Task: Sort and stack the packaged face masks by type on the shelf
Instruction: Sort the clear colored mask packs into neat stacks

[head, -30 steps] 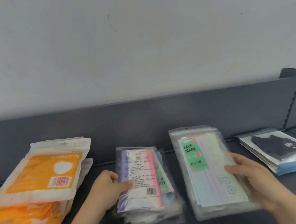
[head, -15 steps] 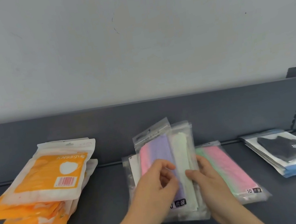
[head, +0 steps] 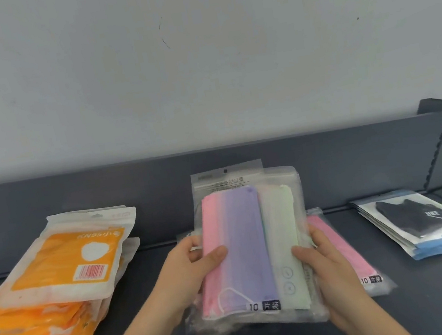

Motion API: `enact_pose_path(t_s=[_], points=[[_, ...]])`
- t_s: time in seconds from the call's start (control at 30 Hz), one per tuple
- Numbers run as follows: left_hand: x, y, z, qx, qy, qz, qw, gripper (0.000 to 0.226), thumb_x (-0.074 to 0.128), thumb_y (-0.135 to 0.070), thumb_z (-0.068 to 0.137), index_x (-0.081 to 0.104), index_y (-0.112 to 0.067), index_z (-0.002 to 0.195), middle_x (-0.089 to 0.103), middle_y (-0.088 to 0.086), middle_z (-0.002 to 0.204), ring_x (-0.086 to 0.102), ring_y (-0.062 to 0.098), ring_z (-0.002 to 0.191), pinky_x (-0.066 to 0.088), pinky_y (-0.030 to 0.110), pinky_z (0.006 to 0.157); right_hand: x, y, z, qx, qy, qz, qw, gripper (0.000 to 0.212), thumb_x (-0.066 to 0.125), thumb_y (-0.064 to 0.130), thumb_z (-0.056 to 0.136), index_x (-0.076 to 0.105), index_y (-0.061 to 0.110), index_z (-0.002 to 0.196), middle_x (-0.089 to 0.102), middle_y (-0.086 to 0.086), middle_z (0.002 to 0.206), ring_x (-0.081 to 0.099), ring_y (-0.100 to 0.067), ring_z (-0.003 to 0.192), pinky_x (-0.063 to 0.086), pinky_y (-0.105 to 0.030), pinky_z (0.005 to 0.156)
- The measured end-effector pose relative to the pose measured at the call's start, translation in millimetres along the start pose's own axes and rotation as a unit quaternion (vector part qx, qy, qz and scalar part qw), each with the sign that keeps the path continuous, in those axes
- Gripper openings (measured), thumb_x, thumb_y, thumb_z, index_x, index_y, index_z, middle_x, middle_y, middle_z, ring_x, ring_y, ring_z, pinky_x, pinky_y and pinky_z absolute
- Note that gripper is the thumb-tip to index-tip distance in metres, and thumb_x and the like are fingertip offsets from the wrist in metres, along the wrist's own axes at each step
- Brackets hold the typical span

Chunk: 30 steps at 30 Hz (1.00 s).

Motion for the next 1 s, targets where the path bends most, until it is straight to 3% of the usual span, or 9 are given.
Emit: enact_pose_path(t_s=[0.13, 0.23, 0.33, 0.43, 0.53, 0.6, 0.67, 0.77, 1.0], points=[[-1, 5, 2, -0.027, 0.001, -0.096, 0.995, 0.03, 0.073, -0.017, 0.086, 0.059, -0.007, 0.11, 0.074, 0.012, 0.106, 0.074, 0.028, 0.091, 0.058, 0.041, 0.08, 2, -2, 2, 0.013, -0.01, -0.001, 1.0, 0.036, 0.049, 0.003, 0.096, 0.064, 0.028, 0.117, 0.076, -0.004, 0.104, 0.073, -0.021, 0.092, 0.054, -0.037, 0.077], [20, 7, -3, -0.021, 0.022, -0.063, 0.998, 0.027, 0.068, -0.022, 0.09, 0.056, -0.012, 0.112, 0.07, 0.01, 0.112, 0.071, 0.027, 0.097, 0.057, 0.044, 0.088, 16, -6, 1, 0.002, 0.003, -0.045, 0.999, 0.024, 0.05, 0.026, 0.1, 0.065, 0.029, 0.118, 0.074, 0.011, 0.108, 0.07, -0.001, 0.094, 0.052, -0.024, 0.075], [30, 3, -5, 0.033, -0.031, 0.005, 0.999, 0.035, 0.068, -0.031, 0.09, 0.047, -0.025, 0.117, 0.06, -0.002, 0.119, 0.065, 0.014, 0.1, 0.054, 0.038, 0.091, 21, -4, 2, 0.005, 0.018, -0.033, 0.999, 0.052, 0.065, 0.059, 0.08, 0.067, 0.023, 0.119, 0.074, 0.007, 0.11, 0.071, -0.008, 0.099, 0.053, -0.034, 0.088], [32, -6, -7, 0.079, -0.051, -0.001, 0.996, 0.058, 0.072, -0.026, 0.087, 0.033, -0.037, 0.129, 0.052, -0.01, 0.12, 0.058, 0.002, 0.099, 0.053, 0.03, 0.086, 19, 2, 5, 0.004, 0.067, -0.012, 0.998, 0.053, 0.071, 0.031, 0.073, 0.062, 0.023, 0.124, 0.075, 0.0, 0.112, 0.071, -0.022, 0.103, 0.052, -0.046, 0.093], [32, -14, -8, 0.134, -0.027, -0.077, 0.988, 0.073, 0.08, -0.013, 0.08, 0.038, -0.031, 0.137, 0.057, -0.005, 0.121, 0.066, 0.01, 0.1, 0.059, 0.035, 0.084, 21, 10, 9, -0.018, 0.131, 0.03, 0.991, 0.062, 0.083, 0.023, 0.07, 0.061, 0.021, 0.127, 0.068, -0.011, 0.125, 0.065, -0.034, 0.114, 0.046, -0.056, 0.101], [29, -23, -10, 0.189, -0.005, -0.134, 0.973, 0.077, 0.081, -0.008, 0.072, 0.042, -0.025, 0.136, 0.061, -0.005, 0.123, 0.067, 0.014, 0.106, 0.059, 0.04, 0.087, 27, 20, 10, -0.066, 0.155, 0.021, 0.986, 0.072, 0.087, 0.029, 0.065, 0.058, 0.022, 0.13, 0.065, -0.009, 0.13, 0.062, -0.03, 0.12, 0.05, -0.048, 0.099], [20, -37, -10, 0.257, 0.002, -0.145, 0.956, 0.075, 0.079, -0.013, 0.066, 0.041, -0.025, 0.129, 0.063, -0.015, 0.118, 0.065, 0.014, 0.109, 0.059, 0.036, 0.085, 35, 32, 12, -0.121, 0.153, -0.01, 0.981, 0.064, 0.078, 0.016, 0.078, 0.051, 0.019, 0.136, 0.064, -0.003, 0.132, 0.061, -0.021, 0.122, 0.053, -0.032, 0.093], [5, -50, -9, 0.324, 0.008, -0.116, 0.939, 0.068, 0.076, -0.018, 0.07, 0.036, -0.034, 0.123, 0.06, -0.018, 0.114, 0.063, 0.013, 0.111, 0.058, 0.03, 0.079, 50, 39, 16, -0.159, 0.169, -0.053, 0.971, 0.063, 0.062, 0.005, 0.081, 0.042, 0.019, 0.139, 0.062, 0.001, 0.131, 0.06, -0.013, 0.12, 0.053, -0.026, 0.089], [9, 3, 12, 0.222, 0.027, -0.022, 0.975, 0.072, 0.077, -0.025, 0.068, 0.03, -0.041, 0.12, 0.055, -0.035, 0.105, 0.06, 0.003, 0.11, 0.056, 0.038, 0.092, 57, -6, 26, -0.119, 0.141, -0.105, 0.977, 0.077, 0.062, 0.007, 0.074, 0.031, 0.029, 0.14, 0.054, 0.003, 0.134, 0.06, -0.001, 0.114, 0.053, -0.019, 0.083]])
Point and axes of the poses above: each hand's wrist, its own z-axis towards the middle knuckle, its own x-axis out of the palm, y = z × x, the point moved 6 cm from there along z, towards the middle knuckle
